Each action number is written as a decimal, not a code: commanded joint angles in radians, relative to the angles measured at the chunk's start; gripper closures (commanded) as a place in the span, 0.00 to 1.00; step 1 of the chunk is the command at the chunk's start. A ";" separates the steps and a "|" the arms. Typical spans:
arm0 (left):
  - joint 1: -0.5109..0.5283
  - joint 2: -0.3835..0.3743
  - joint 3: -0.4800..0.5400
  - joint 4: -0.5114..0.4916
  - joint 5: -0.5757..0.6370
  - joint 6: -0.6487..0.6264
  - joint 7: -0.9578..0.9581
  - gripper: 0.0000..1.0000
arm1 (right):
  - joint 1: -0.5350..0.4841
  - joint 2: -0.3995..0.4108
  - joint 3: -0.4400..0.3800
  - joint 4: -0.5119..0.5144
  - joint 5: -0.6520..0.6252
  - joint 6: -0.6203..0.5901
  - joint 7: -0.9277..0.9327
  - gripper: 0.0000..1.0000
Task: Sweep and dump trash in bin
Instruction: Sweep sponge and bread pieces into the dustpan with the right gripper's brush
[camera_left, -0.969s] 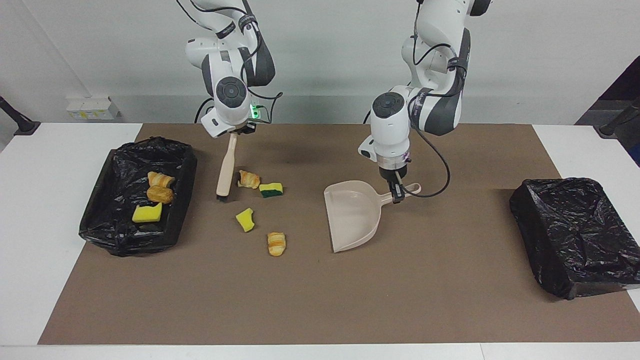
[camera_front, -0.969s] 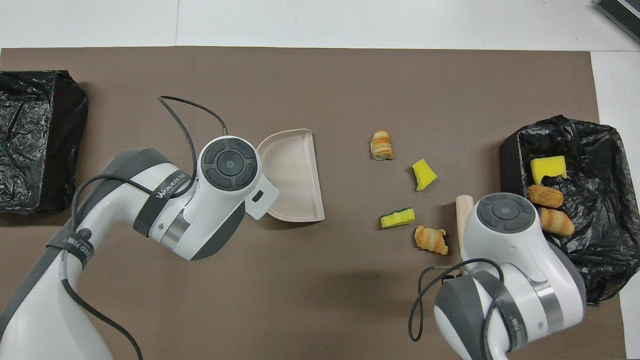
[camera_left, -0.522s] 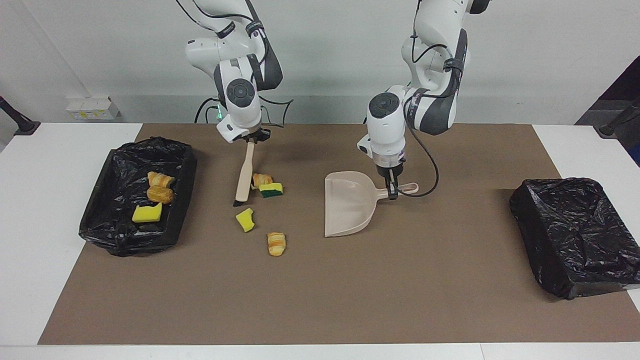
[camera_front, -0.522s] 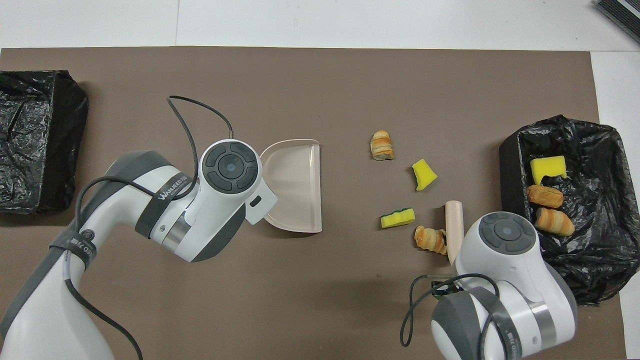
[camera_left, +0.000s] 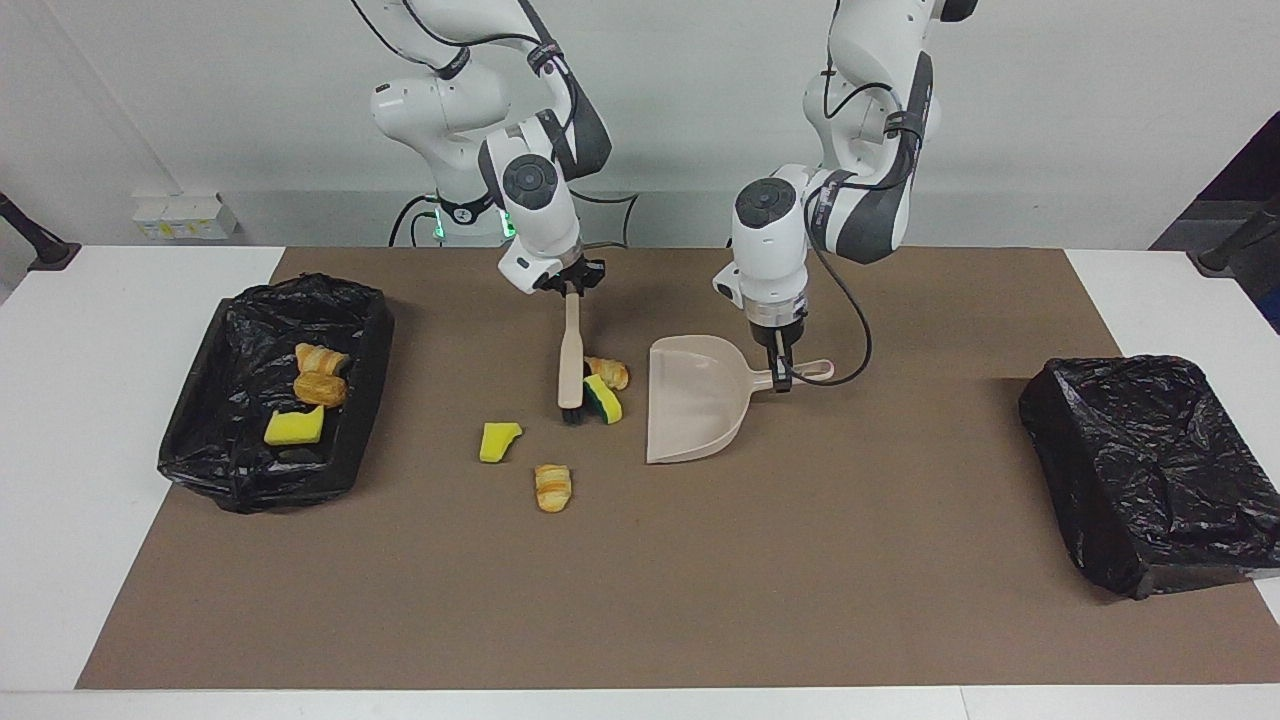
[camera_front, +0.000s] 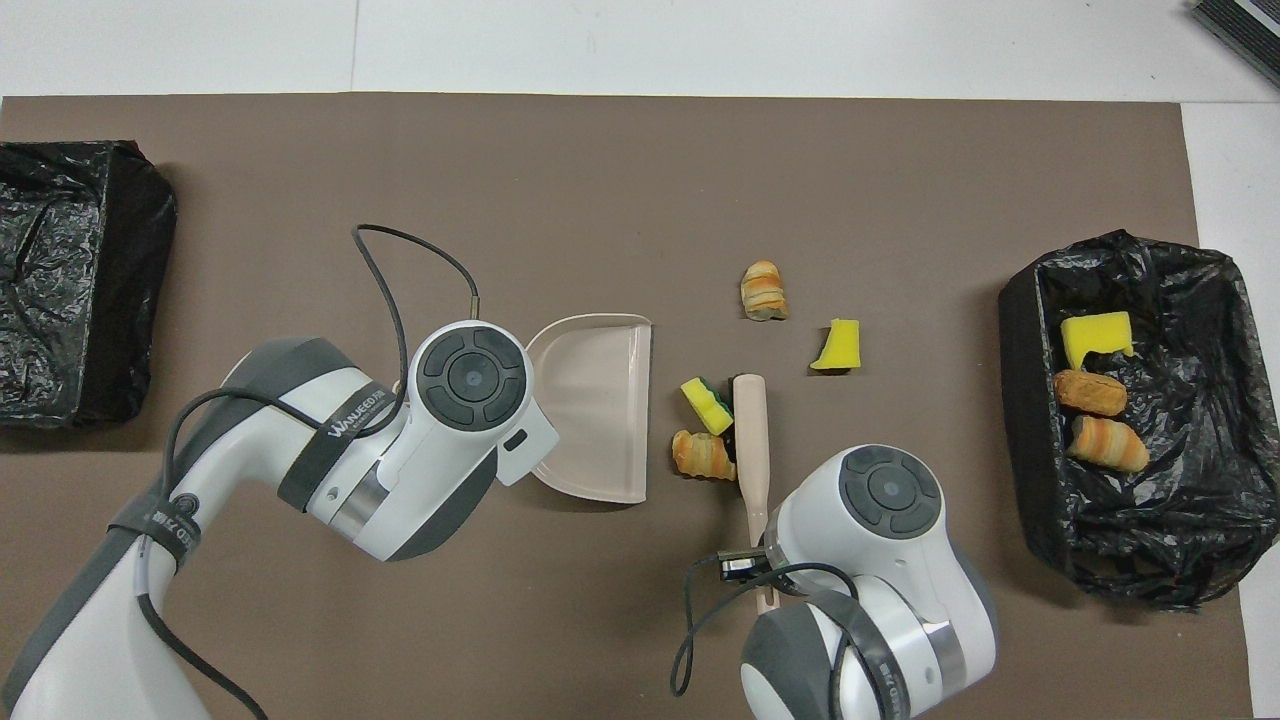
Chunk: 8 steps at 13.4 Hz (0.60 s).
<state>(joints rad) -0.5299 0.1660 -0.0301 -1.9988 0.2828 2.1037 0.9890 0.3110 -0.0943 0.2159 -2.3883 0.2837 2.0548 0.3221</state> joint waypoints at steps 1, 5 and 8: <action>-0.009 -0.033 0.012 -0.043 0.016 0.025 0.013 1.00 | 0.023 0.031 0.002 0.038 0.070 0.047 -0.058 1.00; -0.002 -0.034 0.010 -0.044 0.016 0.015 0.014 1.00 | 0.055 0.065 0.002 0.081 0.289 0.143 -0.136 1.00; 0.002 -0.034 0.010 -0.044 0.015 0.006 0.016 1.00 | 0.075 0.083 0.002 0.113 0.416 0.186 -0.167 1.00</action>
<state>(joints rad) -0.5295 0.1660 -0.0248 -2.0034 0.2829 2.1041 0.9908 0.3776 -0.0388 0.2161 -2.3168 0.6307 2.2234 0.1906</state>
